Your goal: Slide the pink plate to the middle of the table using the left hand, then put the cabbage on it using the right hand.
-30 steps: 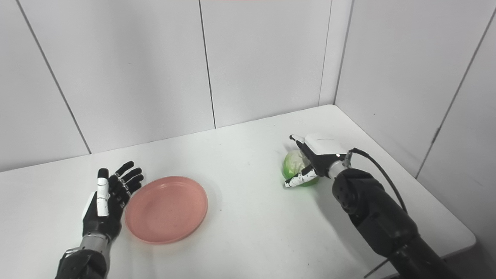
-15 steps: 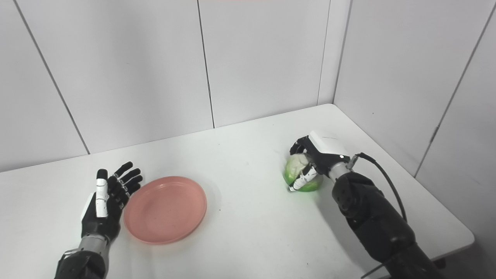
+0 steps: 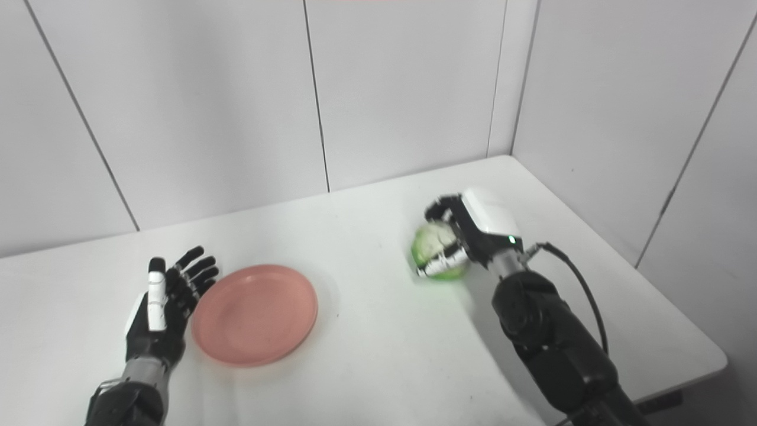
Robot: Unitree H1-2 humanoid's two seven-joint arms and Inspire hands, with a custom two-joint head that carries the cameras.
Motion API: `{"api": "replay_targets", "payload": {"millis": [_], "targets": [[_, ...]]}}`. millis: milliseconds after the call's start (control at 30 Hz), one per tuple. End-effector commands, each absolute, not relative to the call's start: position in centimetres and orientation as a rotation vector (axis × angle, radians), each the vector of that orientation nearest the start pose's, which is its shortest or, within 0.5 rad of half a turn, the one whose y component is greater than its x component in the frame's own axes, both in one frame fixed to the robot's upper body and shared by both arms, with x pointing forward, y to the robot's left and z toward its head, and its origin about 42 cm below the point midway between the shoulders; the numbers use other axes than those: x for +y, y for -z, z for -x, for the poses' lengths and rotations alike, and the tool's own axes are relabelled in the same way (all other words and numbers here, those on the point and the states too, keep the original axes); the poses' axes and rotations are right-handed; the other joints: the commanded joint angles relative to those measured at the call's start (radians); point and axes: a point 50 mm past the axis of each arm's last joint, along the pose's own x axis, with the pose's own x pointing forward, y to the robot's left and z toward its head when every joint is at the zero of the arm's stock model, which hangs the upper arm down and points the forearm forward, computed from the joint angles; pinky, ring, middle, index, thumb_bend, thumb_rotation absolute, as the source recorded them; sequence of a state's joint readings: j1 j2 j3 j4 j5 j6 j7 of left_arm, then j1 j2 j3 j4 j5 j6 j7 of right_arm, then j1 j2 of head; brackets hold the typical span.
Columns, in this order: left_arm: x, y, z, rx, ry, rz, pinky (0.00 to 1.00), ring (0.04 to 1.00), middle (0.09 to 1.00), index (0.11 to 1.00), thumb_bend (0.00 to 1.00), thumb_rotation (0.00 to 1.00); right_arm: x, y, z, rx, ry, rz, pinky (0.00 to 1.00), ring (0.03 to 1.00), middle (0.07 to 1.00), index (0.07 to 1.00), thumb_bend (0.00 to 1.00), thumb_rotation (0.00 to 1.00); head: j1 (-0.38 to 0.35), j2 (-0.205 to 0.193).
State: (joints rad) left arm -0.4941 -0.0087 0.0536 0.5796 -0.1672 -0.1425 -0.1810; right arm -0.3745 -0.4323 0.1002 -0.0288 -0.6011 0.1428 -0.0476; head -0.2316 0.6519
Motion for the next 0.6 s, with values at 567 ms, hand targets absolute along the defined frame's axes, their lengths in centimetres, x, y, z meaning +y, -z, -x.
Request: {"api": "replay_targets", "payload": {"millis": [567], "targets": [[13.0,-11.0,-42.2,-0.036,0.218,0.147,0.92,0.814,0.796,0.794,0.85,1.00,-14.6,-26.4,-41.6,-0.650,-0.199,0.846,0.33,0.395,0.481,0.531,0.51,0.00,0.227,0.004]]}}
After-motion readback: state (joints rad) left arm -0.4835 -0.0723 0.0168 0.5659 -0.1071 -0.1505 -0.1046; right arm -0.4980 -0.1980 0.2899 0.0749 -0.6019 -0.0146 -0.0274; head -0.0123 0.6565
